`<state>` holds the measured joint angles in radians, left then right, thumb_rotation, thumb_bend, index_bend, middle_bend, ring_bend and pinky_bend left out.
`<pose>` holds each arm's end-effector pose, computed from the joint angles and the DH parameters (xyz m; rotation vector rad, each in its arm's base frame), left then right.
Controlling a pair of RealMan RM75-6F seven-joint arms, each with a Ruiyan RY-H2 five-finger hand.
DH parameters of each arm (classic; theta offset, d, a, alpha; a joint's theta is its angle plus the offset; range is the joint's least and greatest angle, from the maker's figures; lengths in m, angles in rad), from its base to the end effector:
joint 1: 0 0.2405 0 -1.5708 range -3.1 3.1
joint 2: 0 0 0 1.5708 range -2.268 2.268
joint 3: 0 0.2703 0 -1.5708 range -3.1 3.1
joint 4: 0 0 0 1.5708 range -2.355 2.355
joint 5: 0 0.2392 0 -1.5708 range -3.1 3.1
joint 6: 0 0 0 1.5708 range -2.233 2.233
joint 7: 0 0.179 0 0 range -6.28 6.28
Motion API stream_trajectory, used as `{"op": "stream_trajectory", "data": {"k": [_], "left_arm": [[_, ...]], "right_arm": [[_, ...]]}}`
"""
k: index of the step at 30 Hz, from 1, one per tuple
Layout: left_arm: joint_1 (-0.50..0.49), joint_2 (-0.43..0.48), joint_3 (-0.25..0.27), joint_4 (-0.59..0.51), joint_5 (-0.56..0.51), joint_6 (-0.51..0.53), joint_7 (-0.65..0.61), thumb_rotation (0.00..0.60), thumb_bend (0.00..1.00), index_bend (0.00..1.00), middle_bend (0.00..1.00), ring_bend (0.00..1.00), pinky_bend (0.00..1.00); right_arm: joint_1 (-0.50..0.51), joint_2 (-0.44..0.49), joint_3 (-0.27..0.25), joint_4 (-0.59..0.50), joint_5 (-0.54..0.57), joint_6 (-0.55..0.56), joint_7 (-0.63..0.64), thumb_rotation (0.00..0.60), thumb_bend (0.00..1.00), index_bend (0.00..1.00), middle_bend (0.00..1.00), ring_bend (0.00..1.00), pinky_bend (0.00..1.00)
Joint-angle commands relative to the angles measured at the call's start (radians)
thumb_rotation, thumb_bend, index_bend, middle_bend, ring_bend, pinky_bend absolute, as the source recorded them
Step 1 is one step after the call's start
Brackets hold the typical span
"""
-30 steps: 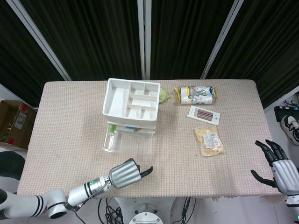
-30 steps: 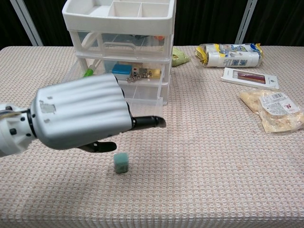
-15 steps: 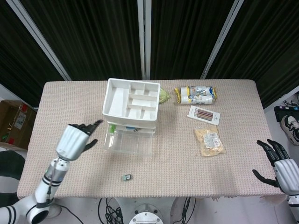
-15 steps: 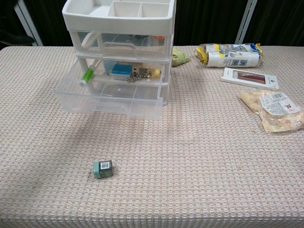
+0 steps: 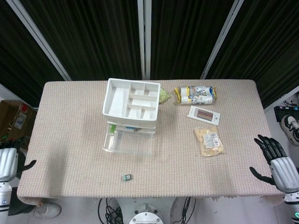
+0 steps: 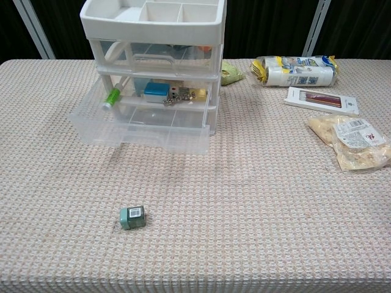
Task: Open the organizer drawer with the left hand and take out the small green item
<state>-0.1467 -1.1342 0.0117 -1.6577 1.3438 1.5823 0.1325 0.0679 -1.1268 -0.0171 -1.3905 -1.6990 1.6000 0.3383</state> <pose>-0.3359 0.2231 0.1440 -1.2950 -0.8505 -0.8222 -0.3510 -0.1977 0.1507 1.4970 -0.9278 1.1073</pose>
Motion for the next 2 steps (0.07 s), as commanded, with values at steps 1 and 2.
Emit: {"op": "stream_trajectory", "data": {"k": [1,2], "left_arm": [[0.067,-0.022,0.048,-0.001,0.063,0.066,0.018,0.600,0.07,0.29,0.33,0.26,0.26],[0.077,-0.024,0.054,-0.008,0.078,0.076,0.025,0.600,0.07,0.29,0.33,0.26,0.25]], "right_arm": [[0.000,-0.012,0.005,0.002,0.015,-0.011,-0.044,0.600,0.18,0.00,0.01,0.00,0.01],[0.001,-0.013,0.007,-0.003,0.019,-0.014,-0.061,0.600,0.18,0.00,0.01,0.00,0.01]]}}
